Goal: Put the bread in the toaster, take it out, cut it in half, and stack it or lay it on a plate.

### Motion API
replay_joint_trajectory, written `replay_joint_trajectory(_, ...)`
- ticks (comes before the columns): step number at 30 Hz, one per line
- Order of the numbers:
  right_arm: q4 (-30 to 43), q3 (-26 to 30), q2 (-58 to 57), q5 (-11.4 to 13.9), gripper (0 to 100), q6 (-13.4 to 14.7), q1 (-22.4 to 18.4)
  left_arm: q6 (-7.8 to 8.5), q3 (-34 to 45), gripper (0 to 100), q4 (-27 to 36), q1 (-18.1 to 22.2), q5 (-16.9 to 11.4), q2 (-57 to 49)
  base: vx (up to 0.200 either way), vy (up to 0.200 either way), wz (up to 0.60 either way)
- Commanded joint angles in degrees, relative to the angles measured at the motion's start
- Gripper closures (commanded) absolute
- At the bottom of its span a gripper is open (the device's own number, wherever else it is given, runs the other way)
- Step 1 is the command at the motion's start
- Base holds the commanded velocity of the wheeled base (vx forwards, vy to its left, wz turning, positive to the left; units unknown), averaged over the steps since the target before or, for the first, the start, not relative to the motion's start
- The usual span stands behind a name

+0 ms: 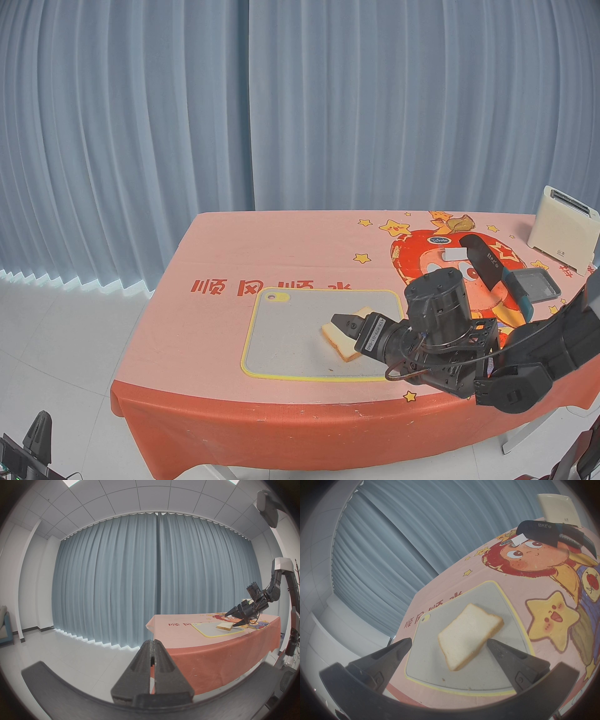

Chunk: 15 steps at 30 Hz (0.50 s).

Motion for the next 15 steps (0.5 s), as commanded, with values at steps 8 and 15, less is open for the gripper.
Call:
replay_joint_trajectory(8, -0.6, -0.3, -0.1, -0.1, 0, 0.1, 0.3, -0.02, 1.0, 100, 0.0, 0.0, 0.0, -0.2, 0.0, 0.0, 0.0)
replay_joint_trajectory(15, -1.1, -2.3, 2.3, -0.1, 0, 0.1, 0.6, -0.02, 1.0, 100, 0.0, 0.0, 0.0, -0.2, 0.0, 0.0, 0.0)
